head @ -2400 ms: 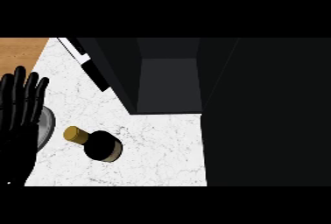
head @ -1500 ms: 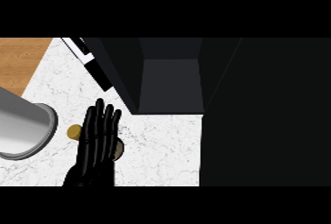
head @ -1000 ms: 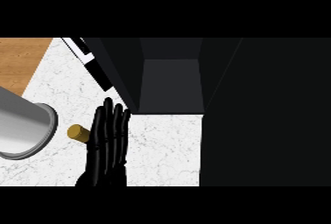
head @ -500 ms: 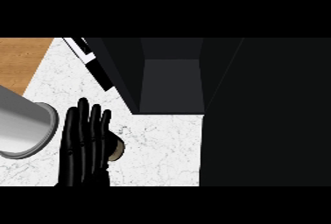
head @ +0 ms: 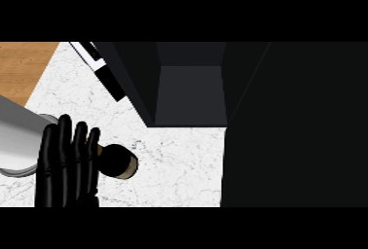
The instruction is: Pick up the wine, place it into the cabinet and close the cabinet
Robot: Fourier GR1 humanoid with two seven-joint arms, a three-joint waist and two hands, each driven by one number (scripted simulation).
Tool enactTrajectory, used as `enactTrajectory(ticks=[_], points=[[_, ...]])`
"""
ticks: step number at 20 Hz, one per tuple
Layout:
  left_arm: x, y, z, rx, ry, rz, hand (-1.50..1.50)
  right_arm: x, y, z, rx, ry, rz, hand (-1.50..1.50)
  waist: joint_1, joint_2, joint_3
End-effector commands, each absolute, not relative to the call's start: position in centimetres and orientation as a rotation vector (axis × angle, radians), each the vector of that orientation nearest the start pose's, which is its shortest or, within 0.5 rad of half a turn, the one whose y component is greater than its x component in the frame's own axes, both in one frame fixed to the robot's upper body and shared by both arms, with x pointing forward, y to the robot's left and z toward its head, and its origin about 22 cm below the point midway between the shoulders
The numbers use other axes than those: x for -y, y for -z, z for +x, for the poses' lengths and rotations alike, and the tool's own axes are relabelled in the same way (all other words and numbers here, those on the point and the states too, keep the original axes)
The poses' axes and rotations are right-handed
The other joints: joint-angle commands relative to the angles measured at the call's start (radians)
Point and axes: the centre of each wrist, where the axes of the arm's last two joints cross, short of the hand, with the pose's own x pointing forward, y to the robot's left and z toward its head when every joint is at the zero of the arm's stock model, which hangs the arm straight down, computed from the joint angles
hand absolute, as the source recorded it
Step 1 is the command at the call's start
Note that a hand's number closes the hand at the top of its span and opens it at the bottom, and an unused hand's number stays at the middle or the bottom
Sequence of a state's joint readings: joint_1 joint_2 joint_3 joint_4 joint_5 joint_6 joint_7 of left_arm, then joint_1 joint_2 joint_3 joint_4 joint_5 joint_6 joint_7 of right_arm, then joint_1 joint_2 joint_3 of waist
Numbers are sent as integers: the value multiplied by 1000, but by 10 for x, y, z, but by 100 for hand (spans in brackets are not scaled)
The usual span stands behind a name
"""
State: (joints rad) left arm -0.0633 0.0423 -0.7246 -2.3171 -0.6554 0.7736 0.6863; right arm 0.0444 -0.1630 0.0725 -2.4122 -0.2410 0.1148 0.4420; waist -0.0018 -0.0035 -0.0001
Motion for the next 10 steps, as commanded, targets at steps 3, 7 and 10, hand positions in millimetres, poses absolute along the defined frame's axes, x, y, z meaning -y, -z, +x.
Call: enactTrajectory(ticks=[3, 7, 10], points=[[-149, -180, 119, 1909, -307, 99, -150, 238, -198, 125, 1951, -285, 254, -150, -6, 1, -1], [-154, -183, 131, 1898, -348, 112, -150, 228, -207, 134, 1957, -286, 262, -150, -5, 2, -1], [-156, -171, 116, 1838, -364, 114, -150, 231, -207, 132, 1941, -285, 278, -150, 2, -2, -3]])
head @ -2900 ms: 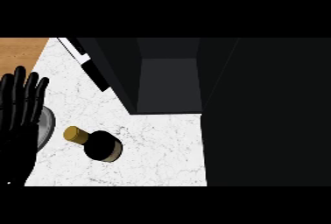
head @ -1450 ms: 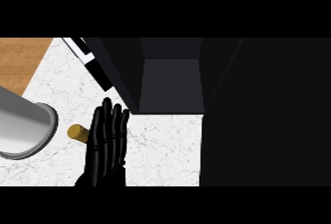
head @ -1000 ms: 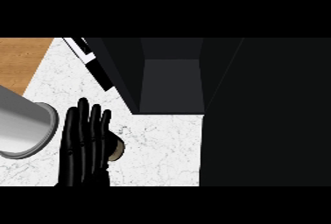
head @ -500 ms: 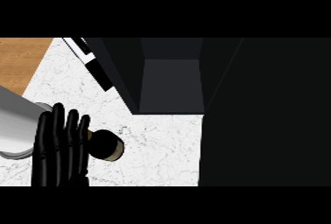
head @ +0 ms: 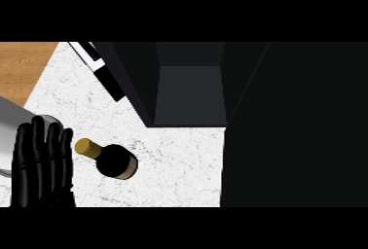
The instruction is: Pick up the wine, place it into the cabinet and close the cabinet
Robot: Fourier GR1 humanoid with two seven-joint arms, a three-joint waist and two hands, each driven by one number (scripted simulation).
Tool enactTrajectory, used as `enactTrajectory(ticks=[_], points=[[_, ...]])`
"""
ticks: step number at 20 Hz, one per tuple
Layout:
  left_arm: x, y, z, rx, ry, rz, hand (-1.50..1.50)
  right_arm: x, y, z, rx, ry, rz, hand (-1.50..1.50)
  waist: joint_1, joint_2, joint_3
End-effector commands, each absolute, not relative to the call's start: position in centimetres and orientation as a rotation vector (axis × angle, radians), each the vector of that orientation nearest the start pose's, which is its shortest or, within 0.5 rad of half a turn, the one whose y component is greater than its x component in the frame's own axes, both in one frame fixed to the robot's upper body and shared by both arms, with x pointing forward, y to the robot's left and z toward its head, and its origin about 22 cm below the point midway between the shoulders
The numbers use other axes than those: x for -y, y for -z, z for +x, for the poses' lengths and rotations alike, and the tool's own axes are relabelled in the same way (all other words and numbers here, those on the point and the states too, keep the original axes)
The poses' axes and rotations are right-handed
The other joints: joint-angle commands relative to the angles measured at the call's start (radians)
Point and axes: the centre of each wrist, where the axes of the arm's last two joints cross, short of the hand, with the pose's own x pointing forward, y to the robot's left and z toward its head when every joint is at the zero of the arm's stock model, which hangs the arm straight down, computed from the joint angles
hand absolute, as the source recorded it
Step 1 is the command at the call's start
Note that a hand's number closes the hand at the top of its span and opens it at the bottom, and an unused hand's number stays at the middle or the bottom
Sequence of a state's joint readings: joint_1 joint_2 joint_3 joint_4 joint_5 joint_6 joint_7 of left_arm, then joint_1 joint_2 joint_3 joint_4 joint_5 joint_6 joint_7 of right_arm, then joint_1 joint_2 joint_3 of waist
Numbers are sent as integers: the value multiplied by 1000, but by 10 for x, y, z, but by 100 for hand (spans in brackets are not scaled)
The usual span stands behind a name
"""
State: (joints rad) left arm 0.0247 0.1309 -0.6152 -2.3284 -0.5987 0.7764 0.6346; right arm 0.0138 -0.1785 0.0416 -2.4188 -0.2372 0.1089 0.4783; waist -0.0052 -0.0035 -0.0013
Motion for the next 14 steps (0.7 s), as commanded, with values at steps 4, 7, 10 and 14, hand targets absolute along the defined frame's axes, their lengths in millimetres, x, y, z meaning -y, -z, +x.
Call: enactTrajectory(ticks=[4, 7, 10, 14], points=[[-160, -166, 133, 1811, -364, 103, -150, 223, -203, 131, 1941, -268, 257, -150, -1, 1, -1], [-168, -150, 138, 1769, -384, 109, -150, 231, -213, 135, 1942, -284, 257, -150, -2, 2, -3], [-172, -138, 140, 1734, -372, 85, -150, 231, -203, 129, 1932, -295, 271, -150, -2, 1, -1], [-199, -133, 150, 1703, -373, 100, -150, 237, -208, 124, 1916, -321, 266, -150, -4, 2, -1]])
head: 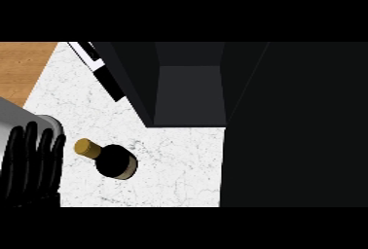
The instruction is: Pick up the wine, place it into the cabinet and close the cabinet
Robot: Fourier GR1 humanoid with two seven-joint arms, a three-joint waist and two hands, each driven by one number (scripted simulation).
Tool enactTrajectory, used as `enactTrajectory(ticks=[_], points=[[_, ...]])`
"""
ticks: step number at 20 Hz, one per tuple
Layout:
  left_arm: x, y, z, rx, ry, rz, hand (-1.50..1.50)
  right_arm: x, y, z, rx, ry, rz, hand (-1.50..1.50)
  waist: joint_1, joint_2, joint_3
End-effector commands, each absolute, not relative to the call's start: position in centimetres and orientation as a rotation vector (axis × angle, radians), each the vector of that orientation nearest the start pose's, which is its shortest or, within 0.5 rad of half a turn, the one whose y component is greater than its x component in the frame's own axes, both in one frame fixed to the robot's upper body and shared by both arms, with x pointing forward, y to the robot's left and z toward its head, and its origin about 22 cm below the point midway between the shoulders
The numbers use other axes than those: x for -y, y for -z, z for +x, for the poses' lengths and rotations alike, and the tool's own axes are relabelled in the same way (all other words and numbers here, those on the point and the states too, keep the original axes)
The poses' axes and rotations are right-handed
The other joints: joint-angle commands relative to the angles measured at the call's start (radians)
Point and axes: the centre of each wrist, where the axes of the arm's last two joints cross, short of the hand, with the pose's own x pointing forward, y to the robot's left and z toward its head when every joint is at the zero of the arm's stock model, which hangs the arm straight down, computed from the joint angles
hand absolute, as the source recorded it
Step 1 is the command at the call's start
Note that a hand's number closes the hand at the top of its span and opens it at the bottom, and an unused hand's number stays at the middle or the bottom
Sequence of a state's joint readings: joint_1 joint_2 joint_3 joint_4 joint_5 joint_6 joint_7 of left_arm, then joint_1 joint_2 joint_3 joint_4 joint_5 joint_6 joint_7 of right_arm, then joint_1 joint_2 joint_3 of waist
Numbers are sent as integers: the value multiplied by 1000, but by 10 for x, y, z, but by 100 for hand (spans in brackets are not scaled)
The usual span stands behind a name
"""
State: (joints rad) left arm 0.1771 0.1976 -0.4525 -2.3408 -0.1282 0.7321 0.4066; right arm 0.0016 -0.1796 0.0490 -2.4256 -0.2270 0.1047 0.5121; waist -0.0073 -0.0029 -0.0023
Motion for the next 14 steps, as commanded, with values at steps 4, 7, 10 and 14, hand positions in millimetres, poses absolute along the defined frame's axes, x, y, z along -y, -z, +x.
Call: enactTrajectory(ticks=[4, 7, 10, 14], points=[[-184, -87, 156, 1683, -377, 76, -150, 217, -215, 120, 1939, -268, 294, -150, 0, -1, -2], [-205, -72, 160, 1697, -385, 102, -150, 227, -218, 129, 1939, -312, 280, -150, 5, 1, 0], [-215, -55, 151, 1702, -398, 135, -150, 226, -216, 131, 1922, -296, 259, -150, 8, 0, 1], [-230, -39, 155, 1708, -395, 142, -150, 231, -214, 135, 1940, -287, 263, -150, 6, 1, 2]])
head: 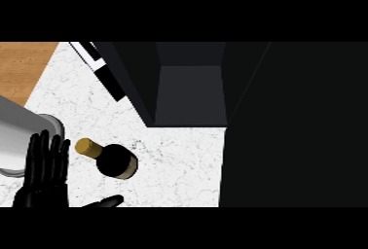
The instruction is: Pick up the wine, place it into the cabinet and close the cabinet
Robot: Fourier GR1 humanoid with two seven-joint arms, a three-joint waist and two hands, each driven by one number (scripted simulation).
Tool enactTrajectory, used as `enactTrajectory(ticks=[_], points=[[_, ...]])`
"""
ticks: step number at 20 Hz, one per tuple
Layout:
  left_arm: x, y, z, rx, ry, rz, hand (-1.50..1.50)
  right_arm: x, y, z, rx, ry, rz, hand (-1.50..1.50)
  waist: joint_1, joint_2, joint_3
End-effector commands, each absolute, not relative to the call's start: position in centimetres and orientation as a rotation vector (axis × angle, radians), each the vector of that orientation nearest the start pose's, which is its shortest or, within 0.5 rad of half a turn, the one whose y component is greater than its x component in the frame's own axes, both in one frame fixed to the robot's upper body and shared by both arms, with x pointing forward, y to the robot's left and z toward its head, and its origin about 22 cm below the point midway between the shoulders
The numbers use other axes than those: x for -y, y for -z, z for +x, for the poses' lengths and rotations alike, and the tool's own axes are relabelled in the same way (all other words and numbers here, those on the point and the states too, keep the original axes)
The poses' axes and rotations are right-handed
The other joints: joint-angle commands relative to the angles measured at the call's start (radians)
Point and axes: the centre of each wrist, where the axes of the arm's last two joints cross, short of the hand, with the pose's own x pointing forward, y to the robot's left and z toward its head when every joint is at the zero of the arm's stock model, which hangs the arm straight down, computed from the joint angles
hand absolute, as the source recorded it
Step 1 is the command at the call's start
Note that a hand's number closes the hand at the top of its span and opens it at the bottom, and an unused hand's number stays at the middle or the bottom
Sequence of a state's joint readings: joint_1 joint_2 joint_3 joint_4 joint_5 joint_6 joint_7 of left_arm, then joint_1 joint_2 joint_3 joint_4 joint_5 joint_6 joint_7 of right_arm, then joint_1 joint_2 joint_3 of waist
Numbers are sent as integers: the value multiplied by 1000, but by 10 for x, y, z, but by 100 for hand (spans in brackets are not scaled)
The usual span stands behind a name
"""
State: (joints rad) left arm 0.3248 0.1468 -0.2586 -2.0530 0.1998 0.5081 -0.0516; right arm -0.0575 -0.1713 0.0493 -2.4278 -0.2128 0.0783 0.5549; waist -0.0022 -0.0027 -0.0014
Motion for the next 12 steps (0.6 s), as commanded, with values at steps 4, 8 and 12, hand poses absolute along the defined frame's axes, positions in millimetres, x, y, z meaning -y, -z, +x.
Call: enactTrajectory(ticks=[4, 8, 12], points=[[-229, -20, 171, 1681, -404, 136, -150, 226, -216, 118, 1945, -300, 280, -150, -7, 0, 1], [-238, 10, 167, 1683, -429, 141, -150, 224, -218, 134, 1937, -289, 282, -150, 0, 1, 0], [-240, 15, 178, 1672, -391, 118, -150, 234, -211, 136, 1951, -283, 270, -150, -4, 1, 1]])
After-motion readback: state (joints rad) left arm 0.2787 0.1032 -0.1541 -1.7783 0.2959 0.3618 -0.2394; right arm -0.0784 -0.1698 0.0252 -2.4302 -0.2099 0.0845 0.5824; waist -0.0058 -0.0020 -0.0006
